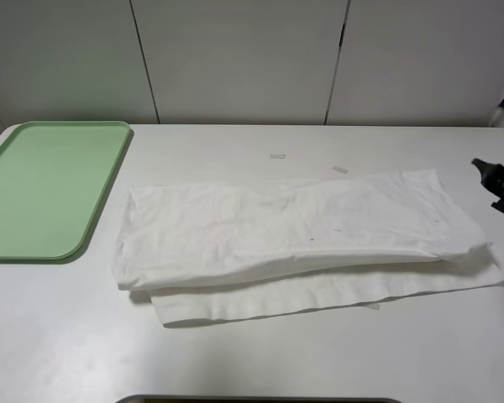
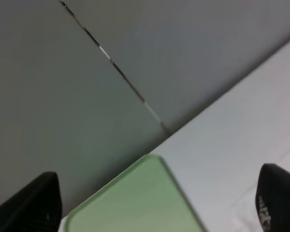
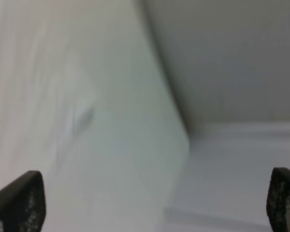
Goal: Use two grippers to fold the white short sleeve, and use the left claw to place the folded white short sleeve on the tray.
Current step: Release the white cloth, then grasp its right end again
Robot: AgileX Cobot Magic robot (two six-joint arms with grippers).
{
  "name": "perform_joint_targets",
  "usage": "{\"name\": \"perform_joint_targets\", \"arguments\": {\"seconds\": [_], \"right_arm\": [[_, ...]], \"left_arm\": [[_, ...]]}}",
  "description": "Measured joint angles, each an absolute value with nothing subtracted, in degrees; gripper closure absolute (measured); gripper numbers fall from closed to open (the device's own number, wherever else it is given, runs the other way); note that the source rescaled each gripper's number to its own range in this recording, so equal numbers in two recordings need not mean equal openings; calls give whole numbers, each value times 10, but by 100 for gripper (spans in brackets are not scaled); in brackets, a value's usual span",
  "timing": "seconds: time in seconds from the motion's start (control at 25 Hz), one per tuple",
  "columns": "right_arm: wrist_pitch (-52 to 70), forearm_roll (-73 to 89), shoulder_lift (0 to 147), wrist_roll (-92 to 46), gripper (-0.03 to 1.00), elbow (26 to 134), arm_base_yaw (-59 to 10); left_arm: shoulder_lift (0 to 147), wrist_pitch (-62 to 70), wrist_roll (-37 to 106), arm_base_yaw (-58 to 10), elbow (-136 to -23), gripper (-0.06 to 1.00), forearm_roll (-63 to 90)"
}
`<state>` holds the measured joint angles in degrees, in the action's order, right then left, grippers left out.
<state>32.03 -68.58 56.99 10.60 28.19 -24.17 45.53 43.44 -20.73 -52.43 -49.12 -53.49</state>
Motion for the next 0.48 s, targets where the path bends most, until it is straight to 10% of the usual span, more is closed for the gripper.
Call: {"name": "perform_joint_targets", "arguments": {"seconds": [0.48], "right_arm": [[-74, -358, 343, 189, -3, 282, -242]], "left_arm": [[175, 490, -100, -524, -492, 15, -250]]}}
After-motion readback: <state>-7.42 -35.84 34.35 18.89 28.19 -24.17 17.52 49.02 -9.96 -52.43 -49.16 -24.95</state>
